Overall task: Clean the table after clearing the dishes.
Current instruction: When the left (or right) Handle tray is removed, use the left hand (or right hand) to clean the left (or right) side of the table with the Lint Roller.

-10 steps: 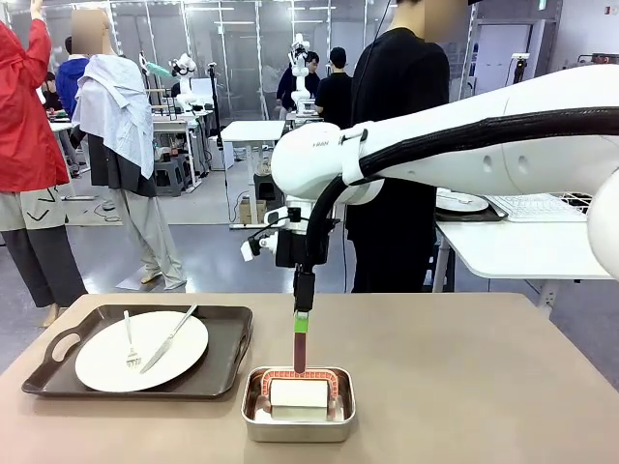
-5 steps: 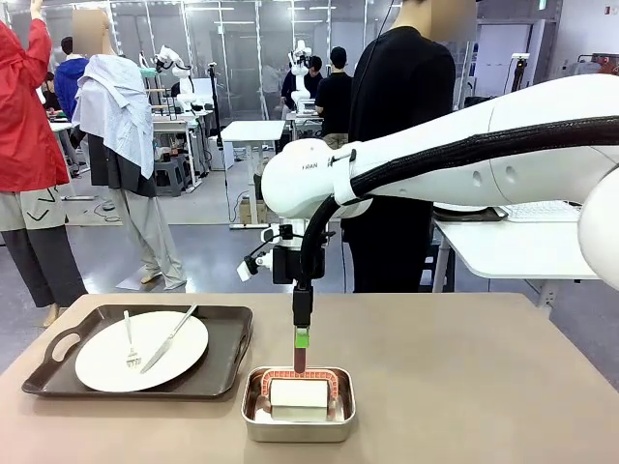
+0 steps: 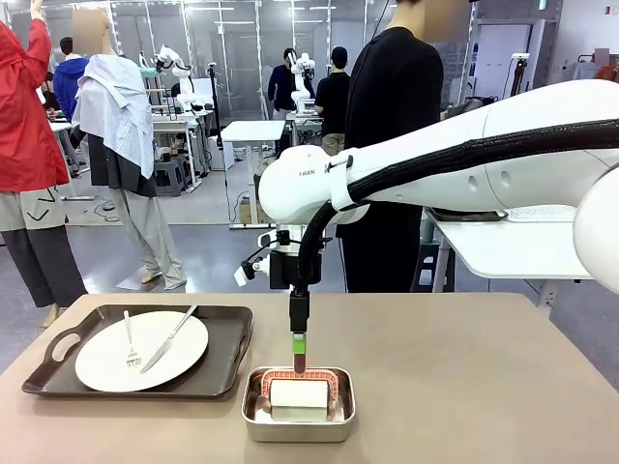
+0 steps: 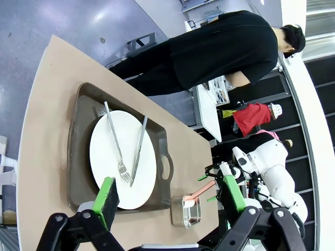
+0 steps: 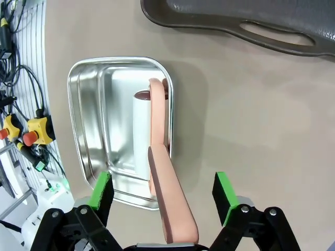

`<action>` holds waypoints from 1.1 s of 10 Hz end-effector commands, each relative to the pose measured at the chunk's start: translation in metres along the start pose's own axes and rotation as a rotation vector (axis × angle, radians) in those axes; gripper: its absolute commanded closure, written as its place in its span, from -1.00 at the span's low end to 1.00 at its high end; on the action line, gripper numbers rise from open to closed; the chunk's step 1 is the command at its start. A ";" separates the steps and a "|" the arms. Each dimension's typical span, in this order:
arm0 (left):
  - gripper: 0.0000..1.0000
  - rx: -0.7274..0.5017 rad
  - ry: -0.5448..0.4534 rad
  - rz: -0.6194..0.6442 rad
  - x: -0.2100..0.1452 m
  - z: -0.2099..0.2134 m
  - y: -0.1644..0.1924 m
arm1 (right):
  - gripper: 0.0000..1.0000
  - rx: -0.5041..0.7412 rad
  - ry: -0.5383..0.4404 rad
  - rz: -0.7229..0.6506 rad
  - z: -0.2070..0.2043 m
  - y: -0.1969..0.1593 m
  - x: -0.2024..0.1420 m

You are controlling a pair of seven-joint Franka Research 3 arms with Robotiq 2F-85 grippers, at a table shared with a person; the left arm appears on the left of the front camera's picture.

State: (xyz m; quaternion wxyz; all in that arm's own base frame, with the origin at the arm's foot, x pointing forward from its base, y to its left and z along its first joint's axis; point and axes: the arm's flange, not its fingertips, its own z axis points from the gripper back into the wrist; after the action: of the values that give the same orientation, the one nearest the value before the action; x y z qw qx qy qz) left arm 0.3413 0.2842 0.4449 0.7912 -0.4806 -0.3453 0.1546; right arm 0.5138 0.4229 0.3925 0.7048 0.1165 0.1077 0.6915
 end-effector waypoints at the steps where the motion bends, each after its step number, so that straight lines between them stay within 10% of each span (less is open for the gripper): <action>1: -1.00 -0.010 -0.003 -0.002 0.000 0.002 -0.001 | -0.50 -0.002 -0.016 0.018 -0.008 0.004 -0.005; 4: -1.00 -0.010 -0.003 -0.002 0.000 0.002 -0.001 | 0.18 0.003 -0.018 0.018 -0.008 0.004 -0.006; 5: -1.00 -0.010 -0.003 -0.002 0.000 0.002 -0.001 | -0.12 0.002 -0.019 0.017 -0.008 0.004 -0.006; 6: -1.00 -0.010 -0.003 -0.002 0.000 0.002 -0.001 | 0.57 -0.001 -0.021 0.015 -0.007 0.004 -0.006; 7: -1.00 -0.010 -0.003 -0.002 0.000 0.002 -0.001 | 0.27 -0.003 -0.021 0.014 -0.006 0.005 -0.006; 8: -1.00 -0.010 -0.003 -0.002 0.000 0.002 -0.001 | 0.97 -0.004 -0.014 0.010 -0.006 0.005 -0.006; 9: -1.00 -0.010 -0.003 -0.002 0.000 0.002 -0.001 | 0.67 -0.004 -0.014 0.005 -0.005 0.006 -0.006; 11: -1.00 -0.010 -0.003 -0.002 0.000 0.002 -0.001 | 1.00 -0.013 -0.019 -0.001 0.000 0.008 -0.007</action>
State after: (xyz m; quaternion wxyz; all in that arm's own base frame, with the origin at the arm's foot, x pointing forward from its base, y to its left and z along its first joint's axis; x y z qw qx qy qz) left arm 0.3413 0.2842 0.4449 0.7912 -0.4806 -0.3453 0.1546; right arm 0.5140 0.4216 0.3951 0.7042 0.1195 0.1077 0.6916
